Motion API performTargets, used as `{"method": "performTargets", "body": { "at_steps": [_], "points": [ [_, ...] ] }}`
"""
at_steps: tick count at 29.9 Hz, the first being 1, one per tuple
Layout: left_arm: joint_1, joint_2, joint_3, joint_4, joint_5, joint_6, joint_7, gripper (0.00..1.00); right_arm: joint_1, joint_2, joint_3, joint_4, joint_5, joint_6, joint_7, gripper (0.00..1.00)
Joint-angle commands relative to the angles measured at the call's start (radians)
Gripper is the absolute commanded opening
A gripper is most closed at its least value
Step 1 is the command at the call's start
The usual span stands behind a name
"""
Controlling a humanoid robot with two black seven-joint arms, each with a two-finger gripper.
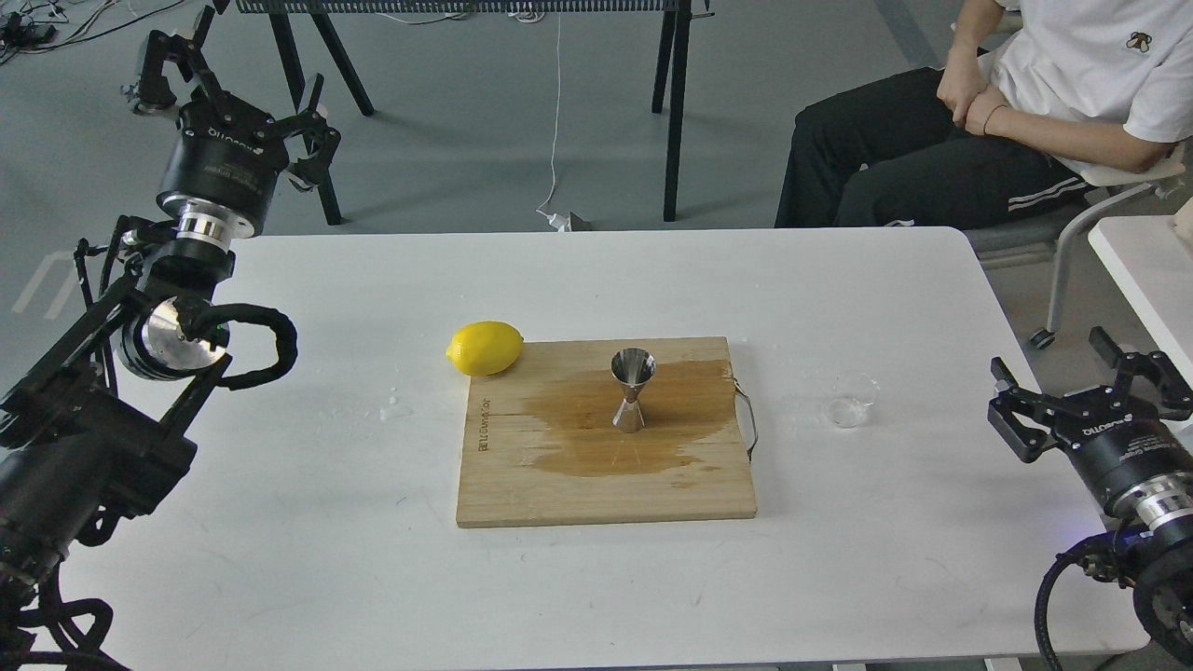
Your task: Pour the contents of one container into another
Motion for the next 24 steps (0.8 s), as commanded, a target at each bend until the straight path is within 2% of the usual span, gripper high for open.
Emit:
{"method": "performTargets", "body": {
  "at_steps": [1,4,11,18,24],
  "points": [
    [0.005,0.003,0.0,-0.001,0.0,0.0,-0.004,1.0,-0.033,0.066,-0.013,0.005,0.0,-0.036,0.001,0.99],
    [0.01,0.003,-0.002,-0.002,0.0,-0.003,-0.005,1.0,-0.033,0.083,-0.03,0.005,-0.004,-0.077,0.001,1.0],
    [0.013,0.001,-0.002,-0.002,0.0,-0.006,-0.01,1.0,0.058,0.121,-0.033,-0.001,0.0,-0.365,-0.014,1.0],
    [0.017,0.004,-0.002,-0.002,0.0,-0.008,-0.024,1.0,0.145,0.192,-0.053,-0.027,-0.006,-0.485,-0.014,1.0],
    [0.017,0.003,-0.002,-0.002,0.001,-0.008,-0.024,1.0,0.187,0.233,-0.07,-0.093,-0.008,-0.487,-0.014,1.0]
  ]
}}
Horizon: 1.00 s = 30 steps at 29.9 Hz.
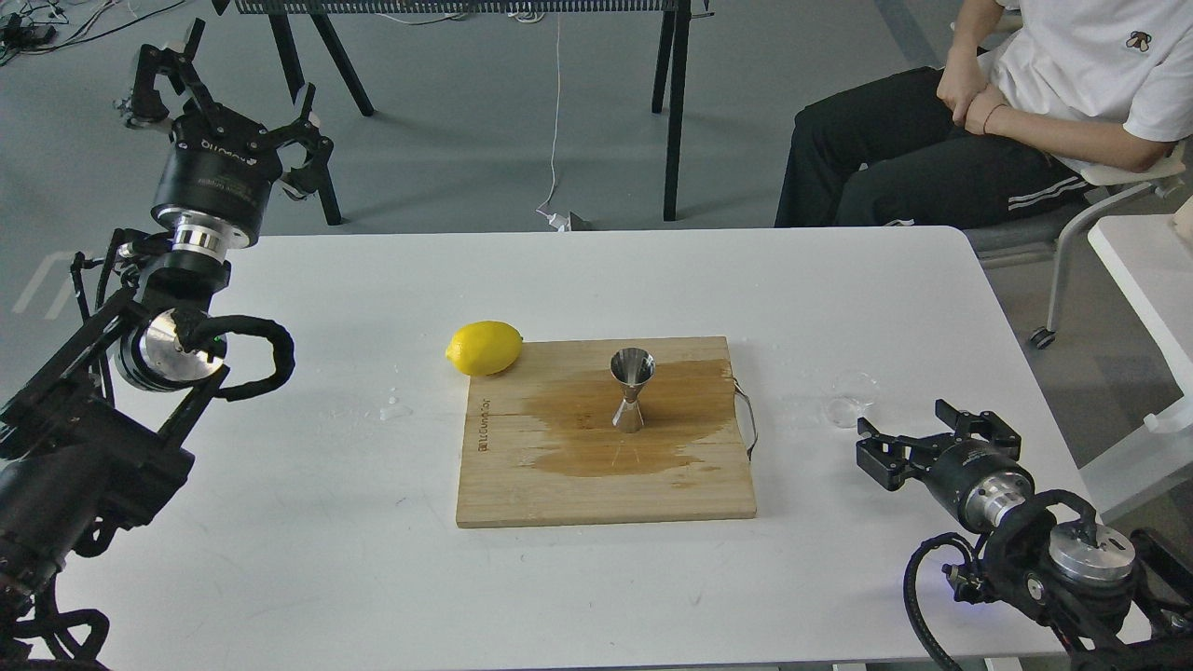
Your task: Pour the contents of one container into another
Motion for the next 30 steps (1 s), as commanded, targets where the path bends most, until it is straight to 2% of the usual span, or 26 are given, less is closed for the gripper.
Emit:
{"method": "performTargets", "body": {
  "at_steps": [1,9,21,30],
  "points": [
    [0.0,-0.003,0.0,0.0,0.001,0.001,0.0,1.0,0.023,0.015,-0.006,-0.038,-0.002,0.001,0.0,1.0],
    [0.0,-0.001,0.0,0.0,0.001,0.001,0.0,1.0,0.099,0.07,-0.043,-0.146,-0.005,0.002,0.003,0.97],
    [0.0,-0.001,-0.002,-0.001,0.001,0.001,-0.002,1.0,0.127,0.078,-0.043,-0.154,-0.005,0.004,0.005,0.93],
    [0.0,-0.001,0.0,-0.001,0.001,0.001,0.0,1.0,0.172,0.109,-0.045,-0.213,-0.003,0.004,0.0,0.85]
  ]
}}
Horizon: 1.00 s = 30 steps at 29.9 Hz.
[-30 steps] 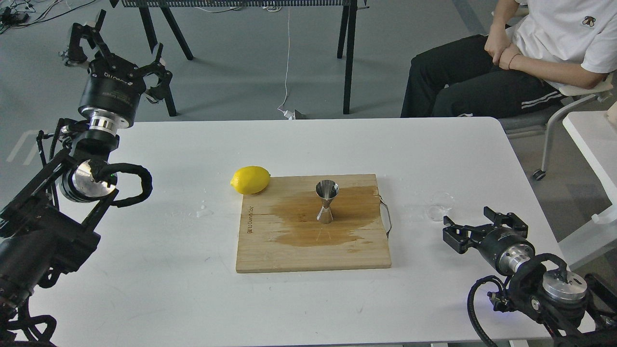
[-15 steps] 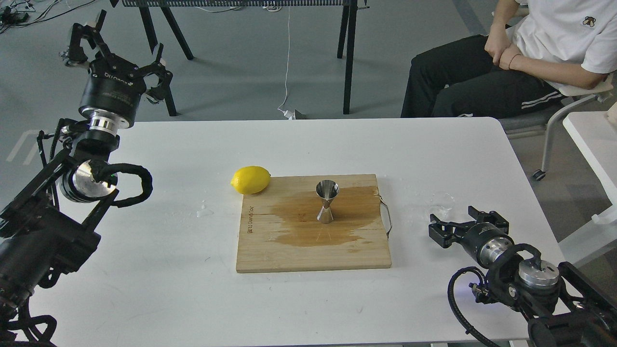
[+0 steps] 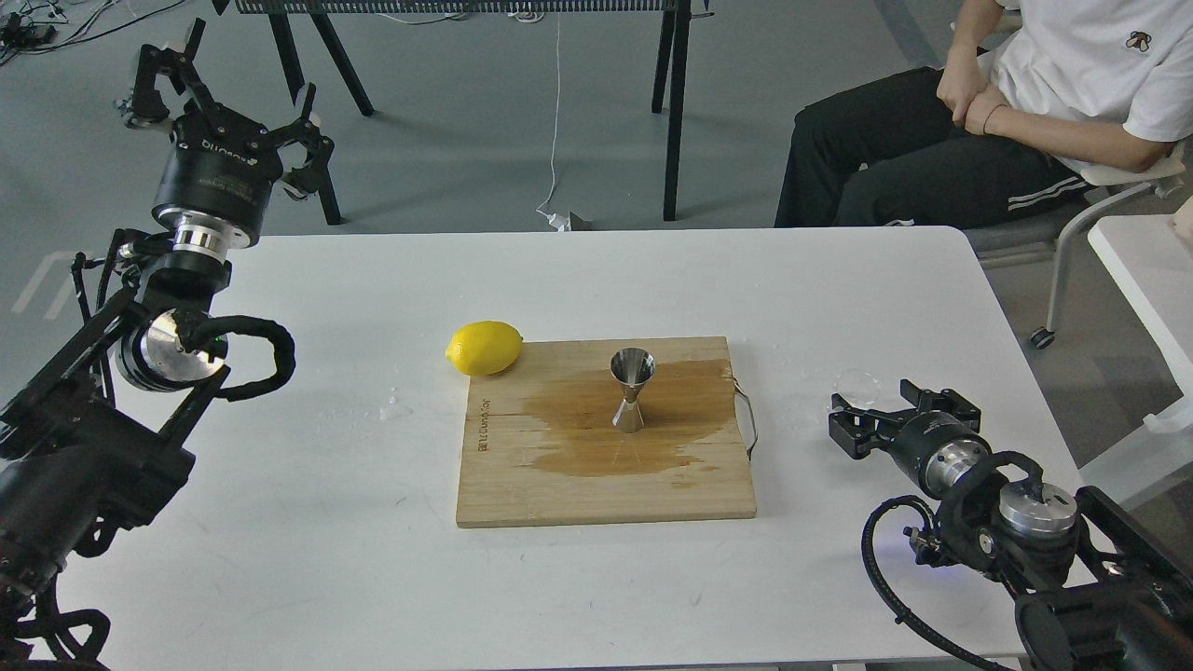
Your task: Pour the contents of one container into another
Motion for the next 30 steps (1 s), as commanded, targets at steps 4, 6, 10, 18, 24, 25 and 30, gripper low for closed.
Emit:
{"method": "performTargets", "body": {
  "at_steps": [4,6,10,18,24,25,30],
  "points": [
    [0.0,0.0,0.002,0.0,0.0,0.0,0.002,1.0,0.02,0.039,-0.002,-0.061,-0.001,0.002,0.001,0.85],
    [0.0,0.0,0.0,0.0,0.0,0.0,0.002,1.0,0.02,0.045,-0.002,-0.061,-0.001,0.007,0.001,0.82],
    [0.0,0.0,0.0,0.0,0.0,0.0,0.002,1.0,0.02,0.045,-0.002,-0.061,-0.001,0.01,0.001,0.76],
    [0.0,0.0,0.0,0.0,0.0,0.0,0.0,1.0,0.02,0.045,-0.007,-0.061,-0.001,0.051,-0.002,0.54],
    [0.0,0.0,0.0,0.0,0.0,0.0,0.0,1.0,0.02,0.046,-0.007,-0.064,-0.001,0.041,-0.002,0.5],
    [0.0,-0.001,0.0,0.0,0.0,0.0,0.0,1.0,0.018,0.048,-0.007,-0.064,-0.001,0.041,-0.002,0.5],
    [0.0,-0.001,0.0,0.0,0.0,0.0,0.0,1.0,0.017,0.057,-0.007,-0.077,-0.003,0.051,-0.004,0.43]
  ]
}}
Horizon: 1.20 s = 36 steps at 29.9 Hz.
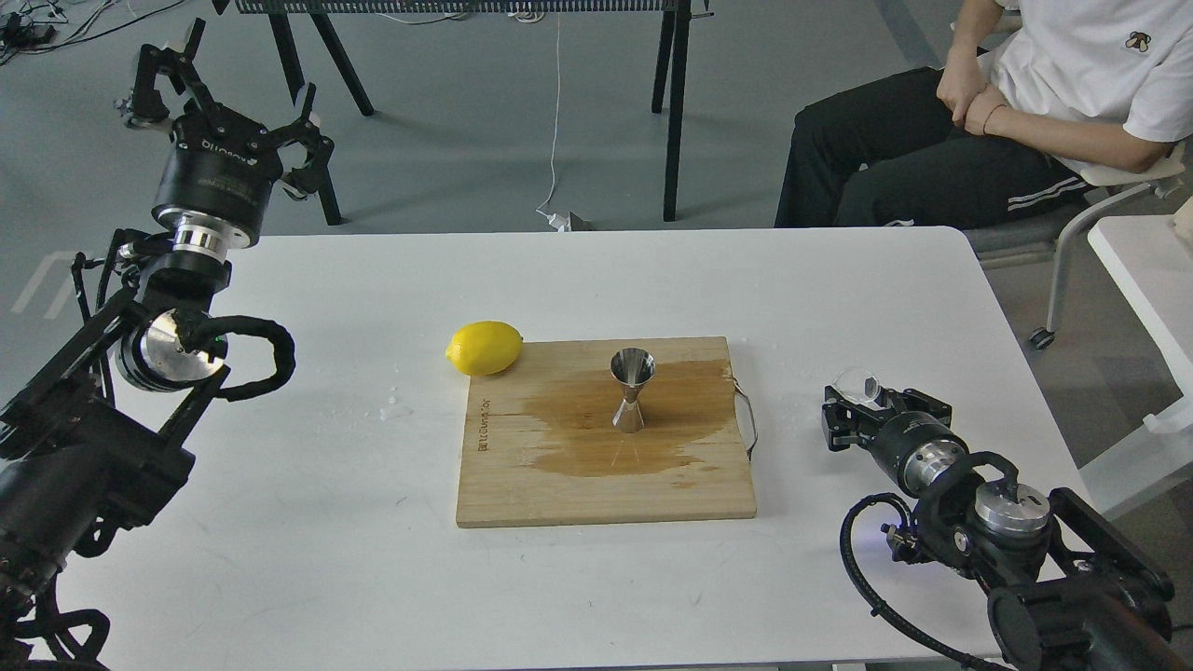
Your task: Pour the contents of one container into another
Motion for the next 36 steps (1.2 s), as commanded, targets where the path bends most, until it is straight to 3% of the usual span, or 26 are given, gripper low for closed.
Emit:
{"method": "performTargets", "body": {
  "at_steps": [1,6,11,20,25,36],
  "points": [
    [0.0,0.001,0.0,0.0,0.0,0.0,0.0,1.0,-0.003,0.003,0.0,0.0,-0.001,0.008,-0.003,0.43],
    [0.0,0.002,0.0,0.0,0.0,0.0,0.0,1.0,0.0,0.003,0.0,0.037,-0.002,0.008,-0.023,0.42],
    [0.002,0.01,0.0,-0.003,0.0,0.0,0.0,1.0,0.005,-0.056,-0.002,0.187,-0.007,-0.014,-0.037,0.42],
    [0.002,0.005,-0.001,-0.003,0.0,0.0,-0.014,1.0,0.115,-0.133,-0.106,0.437,-0.134,-0.208,-0.037,0.42],
    [0.003,0.008,-0.001,-0.003,0.0,0.0,-0.018,1.0,0.21,-0.119,-0.212,0.464,-0.252,-0.303,-0.037,0.42],
    [0.009,0.014,0.0,-0.003,0.0,0.0,-0.018,1.0,0.322,-0.089,-0.364,0.464,-0.396,-0.318,-0.035,0.42]
  ]
}}
